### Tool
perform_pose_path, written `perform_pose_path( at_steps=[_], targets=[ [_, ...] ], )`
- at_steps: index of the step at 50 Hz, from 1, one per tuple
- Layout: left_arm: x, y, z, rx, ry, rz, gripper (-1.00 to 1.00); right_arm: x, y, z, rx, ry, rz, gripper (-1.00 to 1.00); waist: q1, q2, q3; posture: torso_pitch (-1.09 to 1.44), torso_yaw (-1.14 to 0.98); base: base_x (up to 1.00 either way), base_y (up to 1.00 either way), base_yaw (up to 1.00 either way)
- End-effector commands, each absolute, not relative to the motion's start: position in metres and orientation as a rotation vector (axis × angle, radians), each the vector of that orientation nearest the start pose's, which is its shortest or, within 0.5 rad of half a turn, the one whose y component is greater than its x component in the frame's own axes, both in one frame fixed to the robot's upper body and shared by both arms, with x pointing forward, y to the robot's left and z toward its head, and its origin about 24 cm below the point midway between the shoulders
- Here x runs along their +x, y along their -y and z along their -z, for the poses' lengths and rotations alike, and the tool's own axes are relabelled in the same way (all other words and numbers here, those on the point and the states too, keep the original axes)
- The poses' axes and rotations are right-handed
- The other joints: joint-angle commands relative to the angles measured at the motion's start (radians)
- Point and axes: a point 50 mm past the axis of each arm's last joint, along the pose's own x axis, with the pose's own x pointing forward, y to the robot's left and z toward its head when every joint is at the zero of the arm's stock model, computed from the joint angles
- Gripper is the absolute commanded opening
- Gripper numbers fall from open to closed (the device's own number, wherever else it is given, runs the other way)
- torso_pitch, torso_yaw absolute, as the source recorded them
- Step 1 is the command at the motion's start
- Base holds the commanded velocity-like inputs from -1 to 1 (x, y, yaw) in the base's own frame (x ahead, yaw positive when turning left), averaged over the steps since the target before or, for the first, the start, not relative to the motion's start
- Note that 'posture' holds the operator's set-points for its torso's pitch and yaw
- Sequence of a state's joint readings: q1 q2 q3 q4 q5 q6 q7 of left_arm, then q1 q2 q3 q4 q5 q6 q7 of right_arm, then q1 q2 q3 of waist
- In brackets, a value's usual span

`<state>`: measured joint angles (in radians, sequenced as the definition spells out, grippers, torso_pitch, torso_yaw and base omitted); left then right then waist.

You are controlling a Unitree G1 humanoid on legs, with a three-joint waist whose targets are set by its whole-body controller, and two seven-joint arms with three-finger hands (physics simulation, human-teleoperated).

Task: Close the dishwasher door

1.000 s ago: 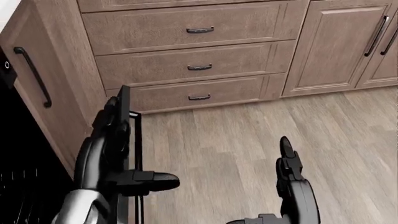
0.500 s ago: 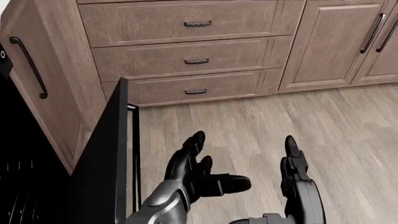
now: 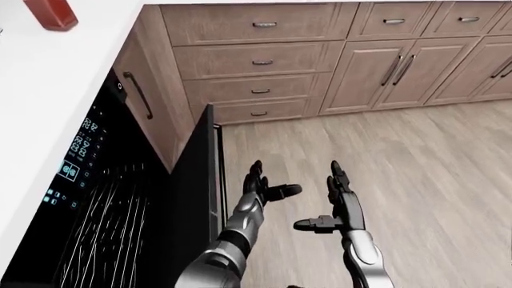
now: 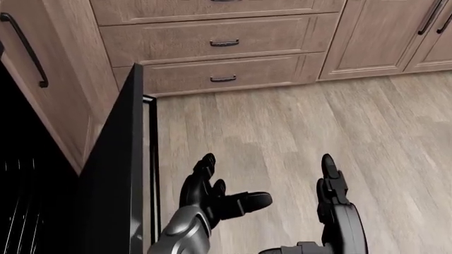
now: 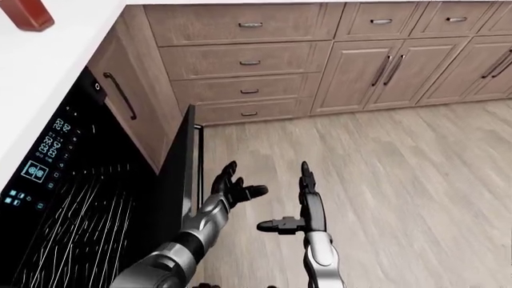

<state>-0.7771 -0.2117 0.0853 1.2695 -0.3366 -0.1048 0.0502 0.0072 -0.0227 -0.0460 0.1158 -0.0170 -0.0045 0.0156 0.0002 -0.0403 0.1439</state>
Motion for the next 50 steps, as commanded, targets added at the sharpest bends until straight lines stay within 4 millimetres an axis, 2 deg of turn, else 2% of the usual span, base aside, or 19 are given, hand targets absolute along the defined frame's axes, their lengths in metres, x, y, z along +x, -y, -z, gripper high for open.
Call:
perform_pose_path(
  at_steps=[1, 31, 50],
  targets=[
    [0.341, -0.024, -0.012, -0.386, -0.421, 0.166, 1.0, 0.254, 0.165, -0.029, -0.041, -0.034, 0.032, 1.0, 0.0, -0.004, -0.023, 0.26, 0.0, 0.0, 0.0, 0.0],
    [0.334, -0.025, 0.001, -0.385, -0.479, 0.157, 1.0, 0.252, 0.166, -0.03, -0.041, -0.033, 0.034, 1.0, -0.006, -0.006, 0.089, 0.55, 0.0, 0.0, 0.0, 0.0],
    [0.334, -0.029, 0.004, -0.373, -0.49, 0.15, 1.0, 0.253, 0.165, -0.03, -0.042, -0.034, 0.032, 1.0, -0.008, -0.006, 0.129, 0.63, 0.0, 0.0, 0.0, 0.0]
  ],
)
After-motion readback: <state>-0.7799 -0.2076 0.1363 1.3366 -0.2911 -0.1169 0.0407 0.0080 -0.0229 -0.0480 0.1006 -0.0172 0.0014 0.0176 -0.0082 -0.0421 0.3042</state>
